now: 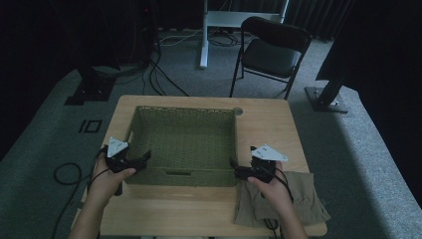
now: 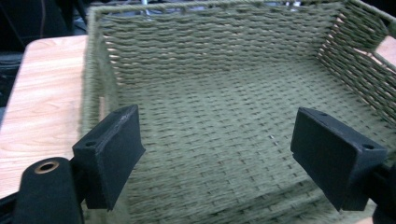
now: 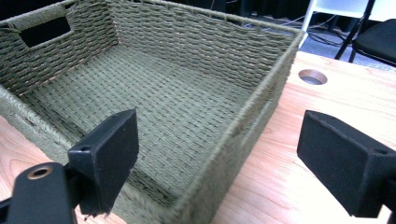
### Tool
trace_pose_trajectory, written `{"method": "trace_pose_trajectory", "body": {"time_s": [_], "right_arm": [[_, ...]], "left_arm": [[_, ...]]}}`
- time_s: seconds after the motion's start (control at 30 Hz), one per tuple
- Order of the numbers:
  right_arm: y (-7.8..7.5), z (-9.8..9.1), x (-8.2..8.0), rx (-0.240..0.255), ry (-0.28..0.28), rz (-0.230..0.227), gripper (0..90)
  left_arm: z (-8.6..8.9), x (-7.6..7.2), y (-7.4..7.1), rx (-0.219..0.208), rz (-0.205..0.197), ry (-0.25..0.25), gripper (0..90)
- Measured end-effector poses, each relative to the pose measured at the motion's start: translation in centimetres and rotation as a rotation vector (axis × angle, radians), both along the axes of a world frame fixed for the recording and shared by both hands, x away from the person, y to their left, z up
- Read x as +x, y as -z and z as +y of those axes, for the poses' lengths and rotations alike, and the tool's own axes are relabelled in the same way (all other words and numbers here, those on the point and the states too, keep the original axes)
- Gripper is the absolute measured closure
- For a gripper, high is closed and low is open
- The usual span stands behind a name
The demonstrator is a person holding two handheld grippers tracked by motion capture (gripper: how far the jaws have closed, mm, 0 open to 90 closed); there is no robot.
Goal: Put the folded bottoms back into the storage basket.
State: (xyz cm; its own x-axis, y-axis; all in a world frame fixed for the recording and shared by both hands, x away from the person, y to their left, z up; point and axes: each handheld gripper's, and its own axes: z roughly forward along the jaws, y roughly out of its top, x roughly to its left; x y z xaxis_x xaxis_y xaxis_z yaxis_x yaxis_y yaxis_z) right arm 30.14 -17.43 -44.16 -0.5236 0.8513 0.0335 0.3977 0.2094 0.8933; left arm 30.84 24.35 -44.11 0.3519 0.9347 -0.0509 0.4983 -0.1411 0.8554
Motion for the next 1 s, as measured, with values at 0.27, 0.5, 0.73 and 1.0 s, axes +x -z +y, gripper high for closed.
{"method": "trace_pose_trajectory", "body": {"time_s": [0.27, 0.5, 0.73, 1.0], "right_arm": [[-0.1, -2.0, -0.7, 0.007, 0.025, -0.005, 12.2], [0.4, -4.3, -1.4, 0.007, 0.062, 0.000, 12.2], [0.9, -6.4, -2.2, 0.005, 0.091, 0.005, 12.2], [1.5, -8.9, -3.5, 0.009, 0.121, 0.017, 13.0]], "left_arm": [[-1.8, -0.1, -0.4, -0.009, -0.005, 0.043, 16.0], [-3.8, -0.2, -0.8, 0.004, -0.007, 0.095, 16.0], [-6.3, -0.4, -0.7, -0.013, -0.006, 0.151, 16.0], [-10.9, -0.8, -0.5, -0.023, -0.005, 0.259, 16.0]]}}
